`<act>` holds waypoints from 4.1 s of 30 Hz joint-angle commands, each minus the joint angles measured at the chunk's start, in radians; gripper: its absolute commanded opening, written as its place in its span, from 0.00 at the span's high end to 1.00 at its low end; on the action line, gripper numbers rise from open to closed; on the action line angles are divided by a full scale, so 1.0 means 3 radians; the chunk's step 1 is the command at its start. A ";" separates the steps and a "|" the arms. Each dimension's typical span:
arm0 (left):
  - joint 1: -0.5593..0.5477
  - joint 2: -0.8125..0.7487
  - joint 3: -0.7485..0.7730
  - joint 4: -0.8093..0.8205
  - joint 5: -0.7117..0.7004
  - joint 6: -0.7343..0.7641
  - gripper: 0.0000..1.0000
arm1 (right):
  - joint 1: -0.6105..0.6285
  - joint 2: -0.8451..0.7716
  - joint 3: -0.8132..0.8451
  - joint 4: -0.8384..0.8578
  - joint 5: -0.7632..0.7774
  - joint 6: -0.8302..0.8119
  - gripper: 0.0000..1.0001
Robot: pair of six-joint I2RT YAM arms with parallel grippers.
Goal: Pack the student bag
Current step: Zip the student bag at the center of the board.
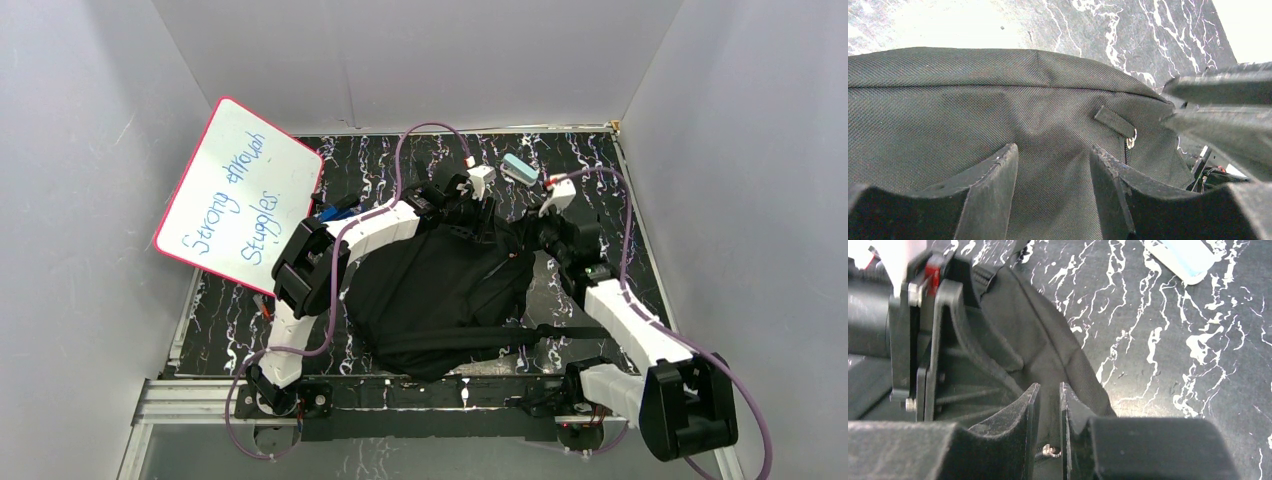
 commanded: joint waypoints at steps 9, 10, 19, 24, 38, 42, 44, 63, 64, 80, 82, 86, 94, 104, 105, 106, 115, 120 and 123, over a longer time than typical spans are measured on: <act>-0.0036 -0.0098 -0.0155 -0.0155 -0.0013 0.0040 0.47 | 0.0030 0.0584 0.0929 -0.1312 -0.0175 0.0055 0.68; -0.0036 -0.0101 -0.0162 -0.0156 -0.0018 0.0043 0.47 | 0.0028 0.0596 0.0949 -0.1330 -0.0141 0.0039 0.68; -0.0035 -0.0113 -0.0193 -0.0153 -0.0036 0.0046 0.47 | 0.0104 0.0871 0.1083 -0.1475 -0.0023 -0.0095 0.64; -0.0036 -0.0125 -0.0198 -0.0143 -0.0038 0.0046 0.47 | 0.0191 0.0982 0.1101 -0.1471 0.0137 -0.0141 0.62; -0.0037 -0.0147 -0.0230 -0.0137 -0.0059 0.0051 0.47 | 0.0561 0.1279 0.1153 -0.1637 0.1012 -0.0295 0.72; -0.0037 -0.0143 -0.0230 -0.0137 -0.0075 0.0055 0.47 | 0.0560 0.1257 0.1108 -0.1570 0.1001 -0.0226 0.83; -0.0037 -0.0141 -0.0230 -0.0139 -0.0075 0.0056 0.47 | 0.0560 0.1228 0.1087 -0.1534 0.1016 -0.0182 0.91; -0.0037 -0.0096 -0.0194 -0.0174 -0.0117 0.0081 0.47 | 0.0560 0.0129 0.0726 -0.1536 0.0014 0.0058 1.00; -0.0037 -0.0101 -0.0195 -0.0178 -0.0118 0.0082 0.47 | 0.0563 0.0105 0.0725 -0.1555 -0.0020 0.0076 1.00; -0.0040 -0.0107 -0.0214 -0.0184 -0.0102 0.0076 0.47 | 0.0561 0.0367 0.0926 -0.1693 0.0719 -0.0232 0.72; -0.0042 -0.0115 -0.0223 -0.0183 -0.0108 0.0076 0.47 | 0.0560 0.0513 0.0999 -0.1689 0.0663 -0.0347 0.72; -0.0041 -0.0119 -0.0220 -0.0184 -0.0116 0.0076 0.47 | 0.0562 0.0740 0.1122 -0.1685 0.0621 -0.0472 0.67; -0.0052 -0.0112 -0.0222 -0.0180 -0.0103 0.0080 0.47 | 0.0560 0.0860 0.1166 -0.1587 0.0694 -0.0607 0.58; -0.0052 -0.0094 -0.0215 -0.0180 -0.0096 0.0082 0.47 | 0.0560 0.0950 0.1132 -0.1689 0.0838 -0.0653 0.57; -0.0055 -0.0095 -0.0218 -0.0180 -0.0101 0.0082 0.47 | 0.0560 0.0981 0.1129 -0.1694 0.0822 -0.0642 0.57; -0.0057 -0.0096 -0.0219 -0.0180 -0.0103 0.0082 0.47 | 0.0562 0.1011 0.1126 -0.1700 0.0793 -0.0622 0.59; -0.0061 -0.0111 -0.0232 -0.0178 -0.0126 0.0087 0.47 | 0.0553 0.1229 0.1054 -0.1702 0.0681 -0.0359 0.75; -0.0058 -0.0127 -0.0235 -0.0187 -0.0147 0.0097 0.47 | 0.0514 0.1238 0.1040 -0.1692 0.0740 -0.0253 0.93; -0.0058 -0.0127 -0.0237 -0.0193 -0.0160 0.0102 0.47 | 0.0495 0.1125 0.1041 -0.1692 0.0842 -0.0203 1.00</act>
